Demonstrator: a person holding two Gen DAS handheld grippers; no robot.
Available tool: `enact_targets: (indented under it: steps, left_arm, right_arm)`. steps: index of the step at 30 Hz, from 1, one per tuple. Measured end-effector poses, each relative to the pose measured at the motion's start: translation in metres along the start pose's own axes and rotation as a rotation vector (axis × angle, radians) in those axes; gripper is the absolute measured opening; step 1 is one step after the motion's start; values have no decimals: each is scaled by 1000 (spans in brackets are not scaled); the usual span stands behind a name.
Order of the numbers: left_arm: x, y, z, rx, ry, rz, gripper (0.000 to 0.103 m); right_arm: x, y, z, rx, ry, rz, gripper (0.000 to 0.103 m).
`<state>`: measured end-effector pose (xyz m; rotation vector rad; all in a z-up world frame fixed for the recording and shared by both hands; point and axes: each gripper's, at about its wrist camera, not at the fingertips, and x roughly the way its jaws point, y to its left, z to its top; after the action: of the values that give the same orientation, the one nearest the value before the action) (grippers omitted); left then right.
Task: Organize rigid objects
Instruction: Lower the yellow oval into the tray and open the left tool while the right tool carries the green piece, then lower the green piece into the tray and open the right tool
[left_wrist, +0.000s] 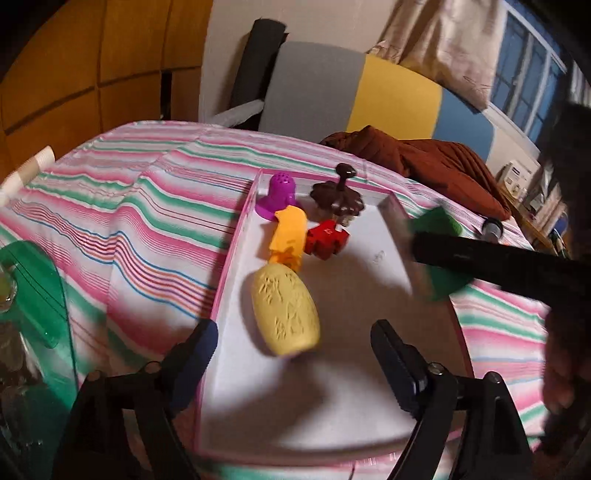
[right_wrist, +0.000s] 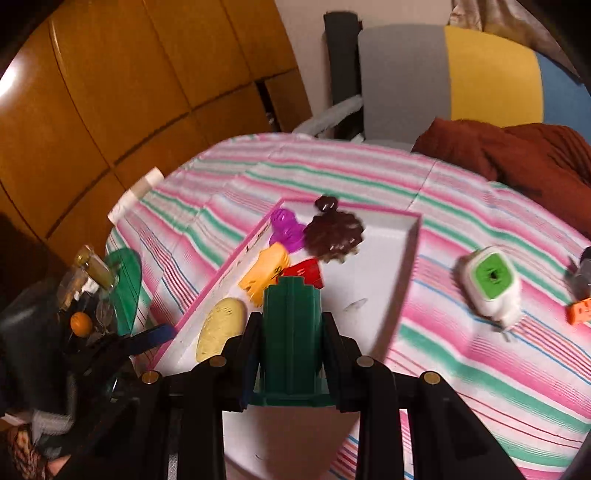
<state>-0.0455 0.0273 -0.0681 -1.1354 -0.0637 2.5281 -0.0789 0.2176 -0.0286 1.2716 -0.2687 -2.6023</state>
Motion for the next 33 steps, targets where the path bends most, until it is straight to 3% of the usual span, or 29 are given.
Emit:
enact_targets:
  steps: [6, 11, 16, 19, 23, 29, 31, 33]
  left_arm:
    - [-18, 4, -11, 29, -45, 15, 94]
    - [-22, 16, -15, -22, -45, 11, 94]
    - [-24, 19, -15, -44, -60, 8, 94]
    - [-27, 19, -15, -55, -76, 6, 95]
    - [-27, 19, -15, -66, -82, 12, 95]
    - [-30, 21, -16, -82, -83, 35, 95]
    - [-31, 22, -16, -86, -83, 37, 95]
    - [-33, 22, -16, -90, -87, 41, 95]
  right_arm:
    - [39, 9, 7, -46, 75, -49, 30]
    - [61, 11, 16, -40, 113, -65, 31]
    - [62, 13, 13, -40, 140, -82, 37]
    - [50, 12, 9, -33, 113, -111, 37]
    - [36, 9, 5, -6, 80, -84, 37]
    - [46, 20, 4, -54, 99, -90, 39]
    - [50, 25, 3, -63, 138, -41, 39]
    - [44, 28, 1, -64, 116, -51, 39]
